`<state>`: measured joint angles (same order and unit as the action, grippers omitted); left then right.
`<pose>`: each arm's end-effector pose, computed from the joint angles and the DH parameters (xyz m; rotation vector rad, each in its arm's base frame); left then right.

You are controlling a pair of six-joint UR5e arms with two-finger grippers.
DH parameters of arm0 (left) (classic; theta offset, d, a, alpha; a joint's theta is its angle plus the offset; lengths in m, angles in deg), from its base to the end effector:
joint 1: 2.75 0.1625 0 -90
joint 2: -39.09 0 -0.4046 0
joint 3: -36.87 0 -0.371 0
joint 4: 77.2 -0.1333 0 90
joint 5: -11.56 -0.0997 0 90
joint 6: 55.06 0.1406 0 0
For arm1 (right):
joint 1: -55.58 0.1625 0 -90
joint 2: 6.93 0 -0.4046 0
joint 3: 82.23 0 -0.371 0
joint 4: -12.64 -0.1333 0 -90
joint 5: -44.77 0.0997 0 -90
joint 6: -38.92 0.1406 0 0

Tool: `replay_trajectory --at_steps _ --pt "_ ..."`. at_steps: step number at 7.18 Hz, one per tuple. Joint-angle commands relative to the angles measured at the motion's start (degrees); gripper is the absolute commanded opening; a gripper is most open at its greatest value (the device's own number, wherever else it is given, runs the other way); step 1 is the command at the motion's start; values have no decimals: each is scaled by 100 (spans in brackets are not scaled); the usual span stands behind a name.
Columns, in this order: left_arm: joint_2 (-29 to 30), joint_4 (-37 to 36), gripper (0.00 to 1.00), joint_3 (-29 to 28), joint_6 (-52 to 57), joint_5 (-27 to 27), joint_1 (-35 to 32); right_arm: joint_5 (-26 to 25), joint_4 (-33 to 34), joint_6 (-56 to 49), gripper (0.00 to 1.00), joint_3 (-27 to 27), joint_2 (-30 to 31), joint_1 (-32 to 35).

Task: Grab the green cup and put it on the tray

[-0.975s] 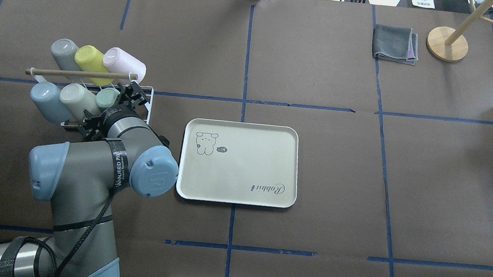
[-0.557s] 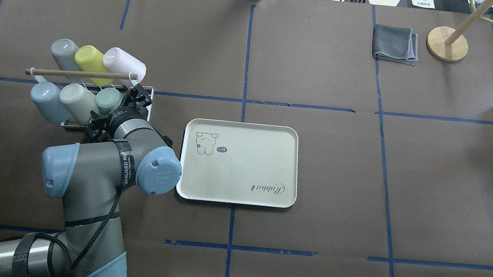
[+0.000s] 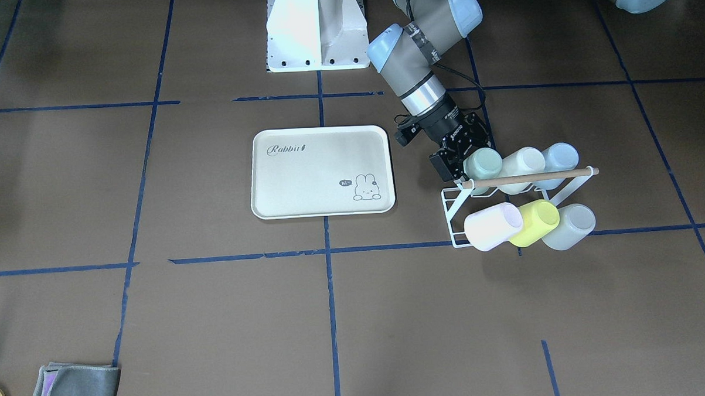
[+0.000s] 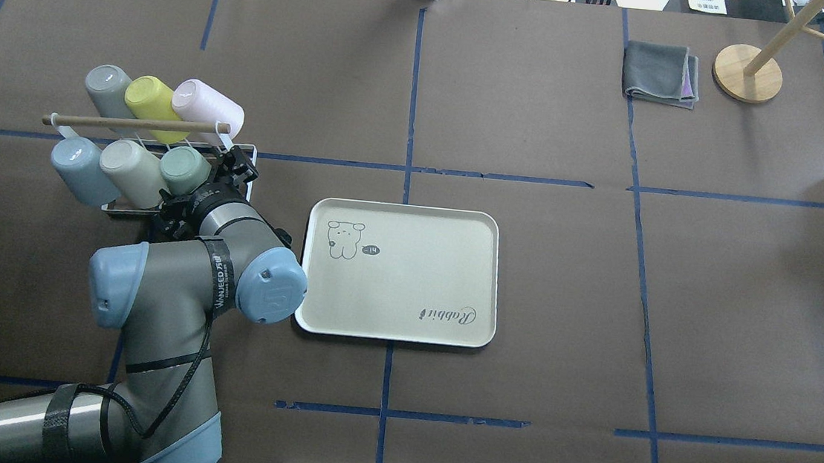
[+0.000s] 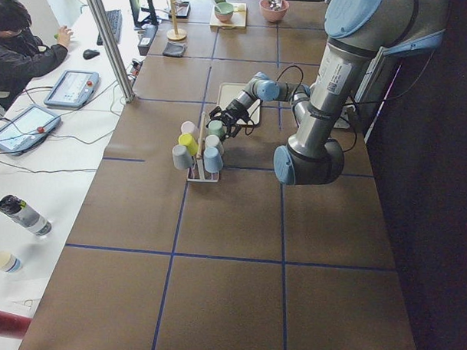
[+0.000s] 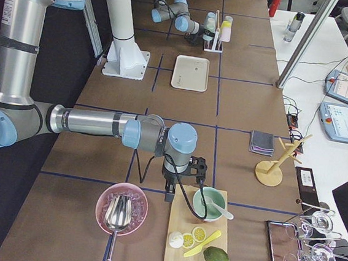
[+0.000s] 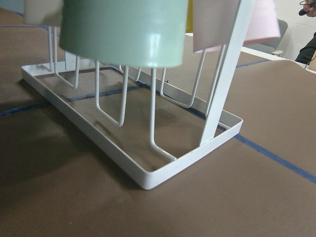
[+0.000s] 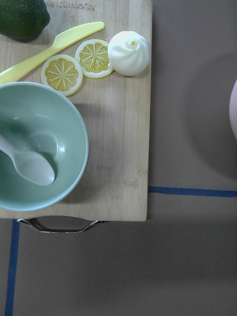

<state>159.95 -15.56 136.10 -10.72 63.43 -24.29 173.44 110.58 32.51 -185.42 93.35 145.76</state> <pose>0.4879 -0.4292 0.3589 0.3846 -0.7049 1.8114 0.0467 -0.3879 0.6599 -0.0455 -0.6784 -0.0749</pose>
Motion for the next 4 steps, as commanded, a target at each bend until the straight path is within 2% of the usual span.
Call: replay_trajectory --at_steps 1,4 --pt "-1 49 100 -131 -127 -1 27 0 6 0 100 1 0 0" --pt "-1 49 99 -175 -224 -1 44 9 6 9 100 1 0 0"
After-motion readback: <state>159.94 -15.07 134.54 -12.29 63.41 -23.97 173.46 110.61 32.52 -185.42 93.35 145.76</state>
